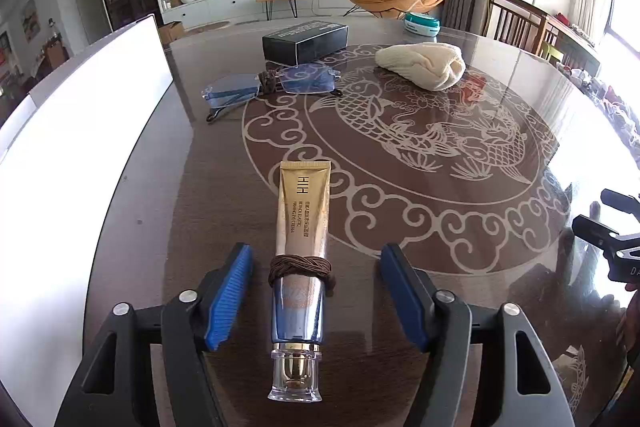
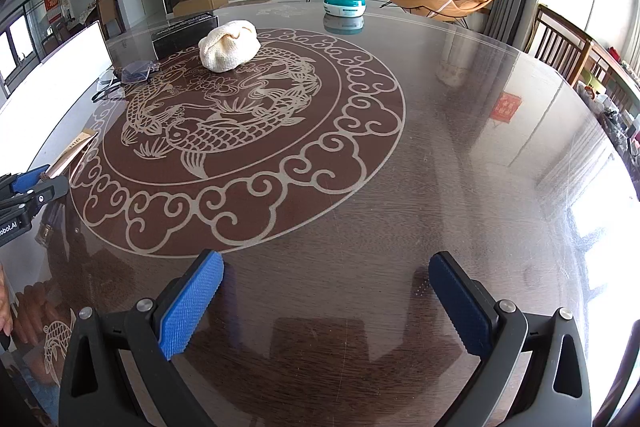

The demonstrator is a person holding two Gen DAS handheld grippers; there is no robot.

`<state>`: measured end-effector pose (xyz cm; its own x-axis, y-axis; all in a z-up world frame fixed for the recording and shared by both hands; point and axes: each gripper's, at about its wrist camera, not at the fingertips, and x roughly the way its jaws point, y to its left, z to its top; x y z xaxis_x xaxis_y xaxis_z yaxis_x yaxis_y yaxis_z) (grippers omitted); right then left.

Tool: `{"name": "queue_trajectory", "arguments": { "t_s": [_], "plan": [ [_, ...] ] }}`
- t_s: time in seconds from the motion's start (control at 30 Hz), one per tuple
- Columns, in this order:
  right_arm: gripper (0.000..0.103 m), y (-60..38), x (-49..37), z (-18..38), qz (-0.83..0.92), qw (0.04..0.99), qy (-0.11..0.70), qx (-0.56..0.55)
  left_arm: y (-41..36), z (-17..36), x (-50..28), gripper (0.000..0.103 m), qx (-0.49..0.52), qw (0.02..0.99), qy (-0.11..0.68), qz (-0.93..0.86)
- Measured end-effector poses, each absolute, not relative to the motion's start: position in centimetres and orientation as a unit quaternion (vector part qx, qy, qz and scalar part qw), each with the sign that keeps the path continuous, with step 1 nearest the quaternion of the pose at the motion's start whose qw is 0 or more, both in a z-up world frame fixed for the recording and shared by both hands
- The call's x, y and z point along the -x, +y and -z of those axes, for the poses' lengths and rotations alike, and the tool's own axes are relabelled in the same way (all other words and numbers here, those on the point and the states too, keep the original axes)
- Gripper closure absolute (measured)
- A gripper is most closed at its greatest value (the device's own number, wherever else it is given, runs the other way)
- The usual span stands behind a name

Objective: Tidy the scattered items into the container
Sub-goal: 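Lift the gold tube off the table with the left gripper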

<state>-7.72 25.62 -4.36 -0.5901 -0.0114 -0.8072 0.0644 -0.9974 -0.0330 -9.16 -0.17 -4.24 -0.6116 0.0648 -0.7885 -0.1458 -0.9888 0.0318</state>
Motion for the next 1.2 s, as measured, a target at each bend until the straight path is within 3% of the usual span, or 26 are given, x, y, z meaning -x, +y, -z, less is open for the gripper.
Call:
{"name": "queue_trajectory", "arguments": {
  "t_s": [0.43, 0.57, 0.8, 0.97, 1.2],
  "plan": [
    [0.0, 25.61, 7.71, 4.36, 0.891, 0.021, 0.029, -0.452, -0.73, 4.49, 9.49, 0.029, 0.441, 0.058, 0.032, -0.895],
    [0.0, 25.61, 7.72, 4.37, 0.891, 0.021, 0.029, -0.452, -0.83, 4.63, 9.64, 0.021, 0.446, 0.053, 0.029, -0.893],
    [0.0, 25.62, 7.72, 4.37, 0.891, 0.021, 0.029, -0.452, -0.84, 4.67, 9.67, 0.02, 0.446, 0.052, 0.029, -0.893],
    [0.0, 25.63, 7.71, 4.37, 0.891, 0.021, 0.029, -0.452, -0.73, 4.89, 9.8, 0.009, 0.453, 0.051, 0.03, -0.89],
    [0.0, 25.71, 7.78, 4.46, 0.89, 0.025, 0.024, -0.455, -0.68, 4.92, 9.71, 0.008, 0.454, 0.052, 0.031, -0.889]
  ]
}}
